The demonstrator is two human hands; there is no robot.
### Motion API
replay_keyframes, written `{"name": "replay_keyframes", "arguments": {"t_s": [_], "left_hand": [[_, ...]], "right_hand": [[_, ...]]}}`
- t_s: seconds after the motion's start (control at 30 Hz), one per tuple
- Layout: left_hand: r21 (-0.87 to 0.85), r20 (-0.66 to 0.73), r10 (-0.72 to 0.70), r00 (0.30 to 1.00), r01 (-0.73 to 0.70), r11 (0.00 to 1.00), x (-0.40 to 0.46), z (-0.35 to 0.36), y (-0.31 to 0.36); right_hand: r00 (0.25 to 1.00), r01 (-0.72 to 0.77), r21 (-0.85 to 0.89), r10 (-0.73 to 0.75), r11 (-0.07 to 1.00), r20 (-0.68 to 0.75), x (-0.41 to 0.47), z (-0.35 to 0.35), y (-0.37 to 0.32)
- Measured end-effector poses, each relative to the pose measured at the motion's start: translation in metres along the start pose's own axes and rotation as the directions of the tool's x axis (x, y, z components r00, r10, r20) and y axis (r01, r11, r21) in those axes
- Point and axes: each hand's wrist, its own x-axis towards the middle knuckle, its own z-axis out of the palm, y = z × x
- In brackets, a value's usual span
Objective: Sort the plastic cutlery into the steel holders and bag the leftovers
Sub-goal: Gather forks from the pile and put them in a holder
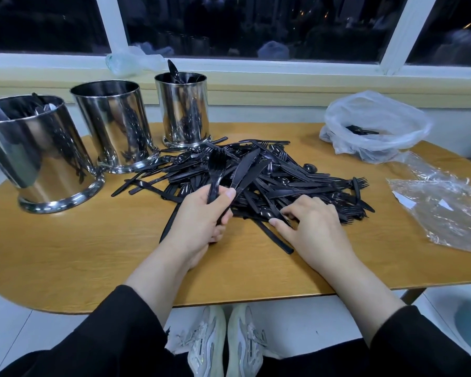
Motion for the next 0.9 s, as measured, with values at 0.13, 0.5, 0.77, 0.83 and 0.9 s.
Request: {"name": "replay_keyframes", "arguments": {"t_s": [0.13,0.5,0.77,0.83,0.9], "left_hand": [[-0.055,-0.006,0.003,1.0,-0.003,0.998,-0.001,-0.002,0.0],[-0.064,-0.009,0.021,1.0,-0.022,0.998,-0.004,-0.002,0.001],[-0.059,-0.017,0.029,0.999,-0.03,0.998,-0.005,-0.001,0.001],[-0.047,-0.012,0.04,0.999,-0.041,0.998,-0.004,-0.001,-0.001],[-0.046,-0.028,0.045,0.999,-0.047,0.998,-0.004,-0.001,-0.002]], "right_hand": [[1.0,-0.02,0.032,0.021,0.999,-0.021,-0.001,-0.003,0.0],[0.981,-0.114,0.259,0.15,0.959,-0.123,-0.002,-0.011,0.0],[0.896,-0.143,0.519,0.333,0.843,-0.295,-0.006,-0.023,0.001],[0.9,-0.122,0.569,0.331,0.814,-0.282,-0.008,-0.025,-0.001],[0.918,-0.114,0.571,0.307,0.813,-0.252,-0.009,-0.026,-0.003]]}}
